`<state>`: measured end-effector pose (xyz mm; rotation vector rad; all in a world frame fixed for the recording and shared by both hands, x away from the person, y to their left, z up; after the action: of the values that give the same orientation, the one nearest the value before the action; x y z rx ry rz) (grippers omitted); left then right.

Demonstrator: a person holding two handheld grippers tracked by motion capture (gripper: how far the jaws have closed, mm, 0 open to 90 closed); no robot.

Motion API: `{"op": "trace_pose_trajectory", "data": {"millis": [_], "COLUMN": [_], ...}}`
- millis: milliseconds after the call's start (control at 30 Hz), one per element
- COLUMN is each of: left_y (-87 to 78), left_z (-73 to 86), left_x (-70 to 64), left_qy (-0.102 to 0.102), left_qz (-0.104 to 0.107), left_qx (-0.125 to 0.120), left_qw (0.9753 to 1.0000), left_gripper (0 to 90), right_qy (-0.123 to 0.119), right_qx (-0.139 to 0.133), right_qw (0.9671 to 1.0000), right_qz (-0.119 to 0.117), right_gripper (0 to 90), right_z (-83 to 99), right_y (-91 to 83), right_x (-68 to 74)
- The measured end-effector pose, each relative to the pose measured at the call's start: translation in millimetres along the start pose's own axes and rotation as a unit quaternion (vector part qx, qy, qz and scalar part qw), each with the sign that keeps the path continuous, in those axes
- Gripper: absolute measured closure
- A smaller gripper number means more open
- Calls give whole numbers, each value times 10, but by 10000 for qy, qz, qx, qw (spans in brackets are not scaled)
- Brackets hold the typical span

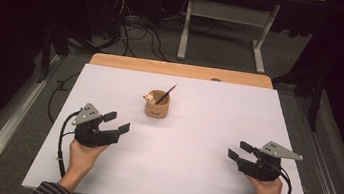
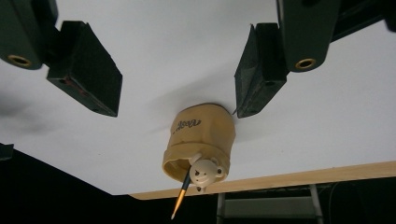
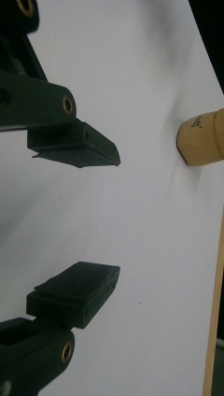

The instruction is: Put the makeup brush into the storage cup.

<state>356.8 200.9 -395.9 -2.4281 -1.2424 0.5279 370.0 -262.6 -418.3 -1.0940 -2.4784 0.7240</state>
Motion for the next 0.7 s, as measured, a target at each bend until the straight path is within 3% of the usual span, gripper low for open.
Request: {"op": "trace_pose_trajectory", "data": {"millis": [500,700], "left_y": [18,36], "left_z": [96,114], "left_x": [96,112], "left_qy": [-163,-141], "left_qz": [-142,-175], "left_qx": [17,70], "left_qw": [9998,9997], "left_gripper": [326,326], "right_qy": [7,34], "right_qx": [-9,-12], "right_qw": [10000,10000], "right_qz": [10,33], "right_gripper": [423,422], "right_z": [1,6], "right_y": [-13,-26], "right_x": [-21,-38]}}
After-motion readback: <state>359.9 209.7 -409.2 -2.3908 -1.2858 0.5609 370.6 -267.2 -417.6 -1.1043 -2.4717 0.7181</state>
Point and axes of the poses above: each handheld gripper's, and its own axes: y roughly forward along the jaws, z roughly out of its underside, x roughly to its left, the point moved 3 cm from there along y, roughly forward along the jaws, and after that the axes turned 7 degrees about x, right-handed, at the moved point
